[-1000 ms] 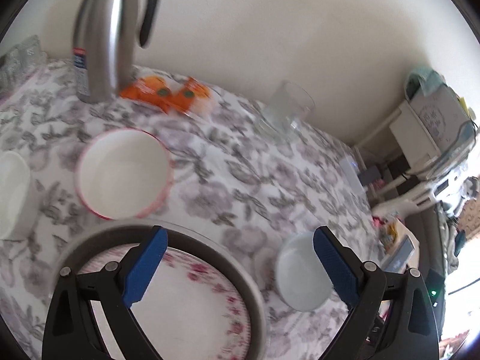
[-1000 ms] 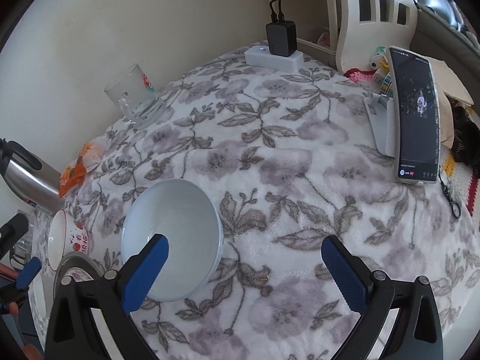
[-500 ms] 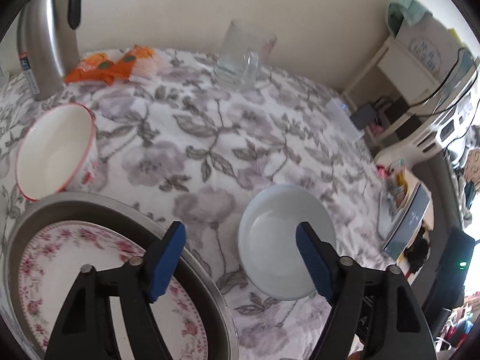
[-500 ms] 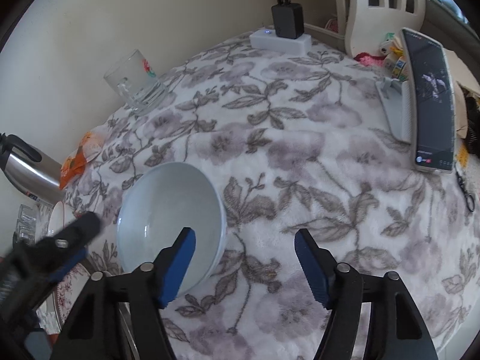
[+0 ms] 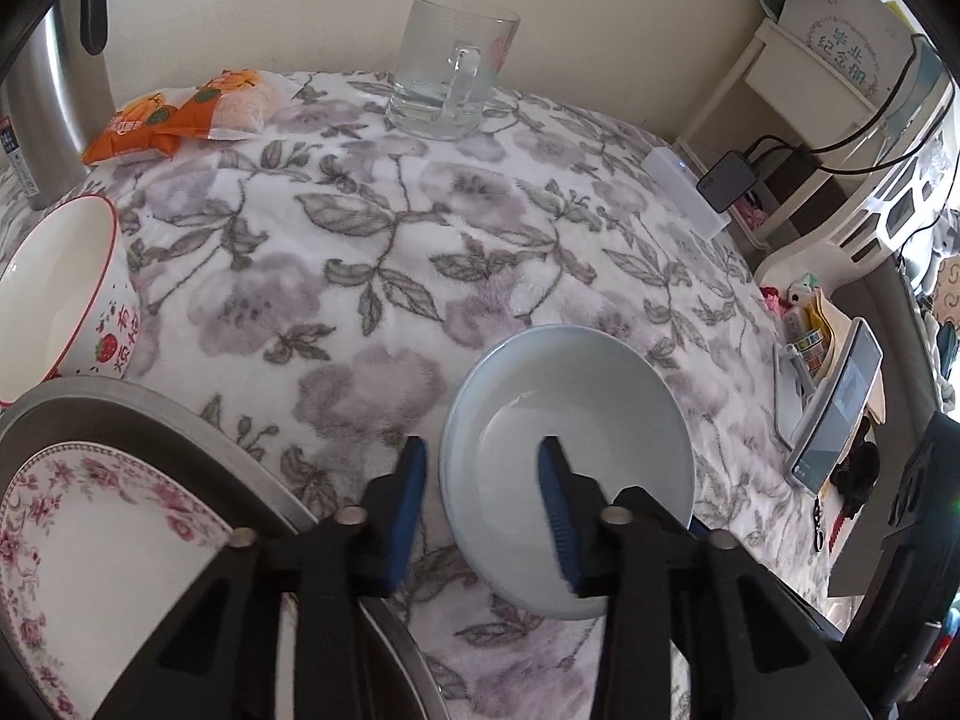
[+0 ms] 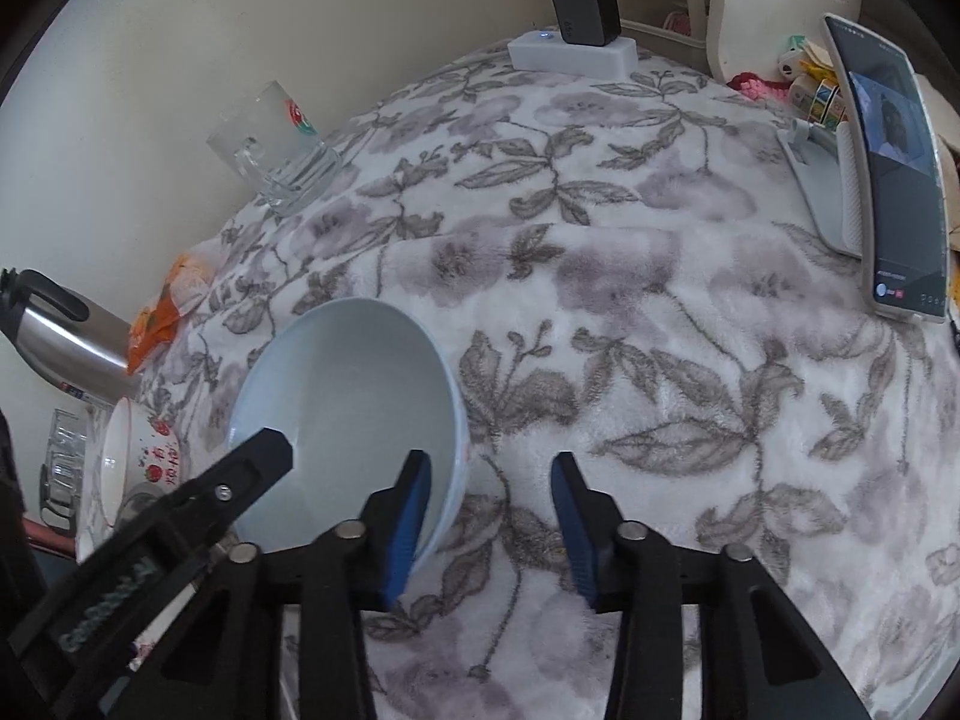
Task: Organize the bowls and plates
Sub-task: 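Move both grippers to the large white bowl rim and close on it, then lift the large white bowl with both grippers toward the steel basin, then lower the white bowl onto the pink-rose plate and open both grippers, then move both grippers over to the small white square bowl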
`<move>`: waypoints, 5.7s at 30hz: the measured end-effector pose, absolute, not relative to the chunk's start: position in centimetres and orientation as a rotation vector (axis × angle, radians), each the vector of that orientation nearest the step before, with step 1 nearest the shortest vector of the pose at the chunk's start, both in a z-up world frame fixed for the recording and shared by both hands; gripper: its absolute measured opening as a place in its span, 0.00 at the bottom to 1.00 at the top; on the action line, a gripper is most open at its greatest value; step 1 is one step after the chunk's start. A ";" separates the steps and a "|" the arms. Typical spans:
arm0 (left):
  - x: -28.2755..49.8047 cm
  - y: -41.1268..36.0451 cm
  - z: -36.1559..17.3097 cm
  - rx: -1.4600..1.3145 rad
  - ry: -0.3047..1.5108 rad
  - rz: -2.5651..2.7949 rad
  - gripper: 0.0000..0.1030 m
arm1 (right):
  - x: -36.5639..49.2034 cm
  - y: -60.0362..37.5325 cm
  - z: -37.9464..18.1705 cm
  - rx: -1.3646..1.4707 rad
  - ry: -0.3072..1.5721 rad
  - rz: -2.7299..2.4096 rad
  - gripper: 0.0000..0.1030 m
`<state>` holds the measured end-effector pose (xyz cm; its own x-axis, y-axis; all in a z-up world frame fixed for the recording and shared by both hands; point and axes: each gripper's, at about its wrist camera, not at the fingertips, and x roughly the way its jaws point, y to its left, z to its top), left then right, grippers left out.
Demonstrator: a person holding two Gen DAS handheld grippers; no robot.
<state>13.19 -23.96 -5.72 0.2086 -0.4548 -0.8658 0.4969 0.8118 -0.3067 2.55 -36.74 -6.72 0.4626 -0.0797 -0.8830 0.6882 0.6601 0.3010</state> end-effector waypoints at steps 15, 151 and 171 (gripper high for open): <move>13.1 -23.8 -4.6 0.028 1.145 -0.694 0.20 | 3.1 -35.9 -5.4 0.654 0.985 -0.509 0.18; 10.7 -0.7 -0.4 -0.248 1.139 -0.169 0.63 | 5.2 -19.8 0.9 0.326 0.991 -0.260 0.65; 11.0 2.2 -0.2 -0.234 1.074 0.017 0.92 | 5.2 -19.4 1.0 0.301 0.962 -0.264 1.00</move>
